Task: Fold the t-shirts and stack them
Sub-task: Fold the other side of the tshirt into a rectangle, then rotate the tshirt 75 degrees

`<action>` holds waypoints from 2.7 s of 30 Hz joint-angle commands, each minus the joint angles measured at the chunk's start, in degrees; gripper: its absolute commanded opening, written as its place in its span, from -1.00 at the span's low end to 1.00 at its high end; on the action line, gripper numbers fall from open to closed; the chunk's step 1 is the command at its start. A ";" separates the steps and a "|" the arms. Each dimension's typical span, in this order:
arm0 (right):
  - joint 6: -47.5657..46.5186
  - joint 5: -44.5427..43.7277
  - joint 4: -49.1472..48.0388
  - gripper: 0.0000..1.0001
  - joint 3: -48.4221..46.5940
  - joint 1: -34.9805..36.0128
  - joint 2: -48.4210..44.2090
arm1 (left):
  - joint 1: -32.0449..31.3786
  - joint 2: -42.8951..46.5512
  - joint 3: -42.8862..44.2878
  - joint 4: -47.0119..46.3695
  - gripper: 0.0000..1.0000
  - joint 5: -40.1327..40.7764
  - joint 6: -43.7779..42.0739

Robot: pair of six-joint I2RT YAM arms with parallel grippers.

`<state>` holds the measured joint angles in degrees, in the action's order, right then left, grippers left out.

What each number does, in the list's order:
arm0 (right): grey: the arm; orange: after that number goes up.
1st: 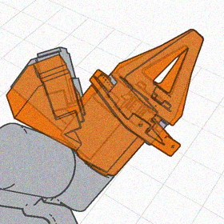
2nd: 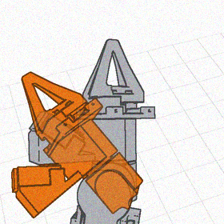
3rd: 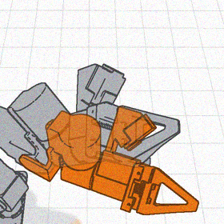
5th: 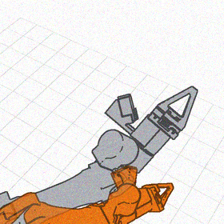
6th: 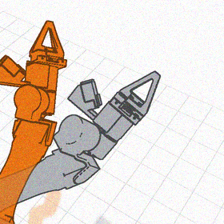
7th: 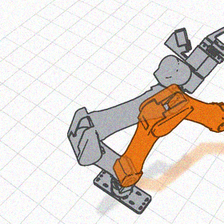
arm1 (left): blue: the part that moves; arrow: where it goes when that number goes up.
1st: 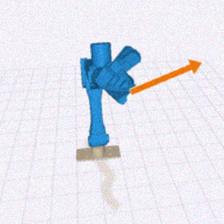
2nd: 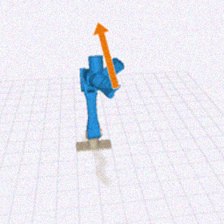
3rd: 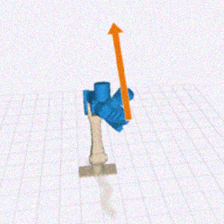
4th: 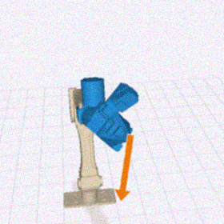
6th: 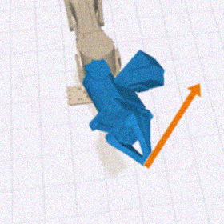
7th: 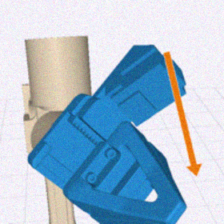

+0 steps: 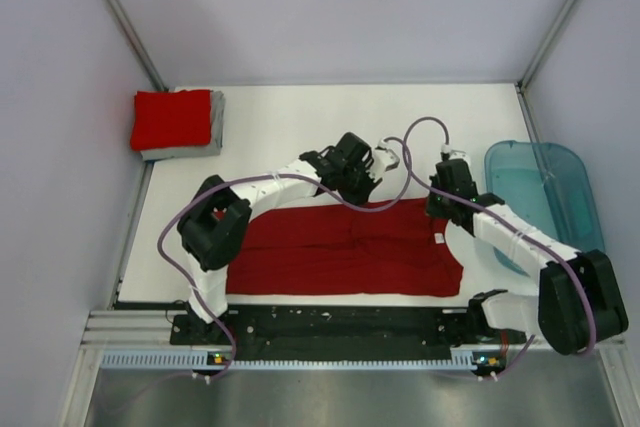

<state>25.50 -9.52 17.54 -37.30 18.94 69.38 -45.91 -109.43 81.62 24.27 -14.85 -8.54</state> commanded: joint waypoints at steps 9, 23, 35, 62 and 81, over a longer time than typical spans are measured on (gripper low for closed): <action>-3.17 1.18 -4.55 -1.00 -5.41 -0.83 8.74 | -0.15 -5.18 1.87 -0.37 -0.96 3.77 1.15; 6.39 10.90 7.25 -0.60 -8.51 2.68 1.90 | -0.32 2.47 -2.78 -1.42 -0.31 -6.23 0.45; 12.65 9.87 5.05 -1.00 4.86 -1.80 4.62 | -0.32 -4.13 -4.63 0.25 -0.45 -6.07 -0.34; 3.51 7.75 11.20 -1.00 -21.48 -7.24 29.65 | 32.70 23.28 -22.73 11.85 -0.29 -0.17 -19.23; -3.25 13.75 22.63 -0.90 -85.43 -8.92 57.21 | 42.31 29.80 -38.20 8.87 -0.31 6.50 -23.63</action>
<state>26.94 8.40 38.94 -124.60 10.48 138.50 -3.66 -80.49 44.58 35.18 -9.93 -30.13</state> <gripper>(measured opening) 0.030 0.342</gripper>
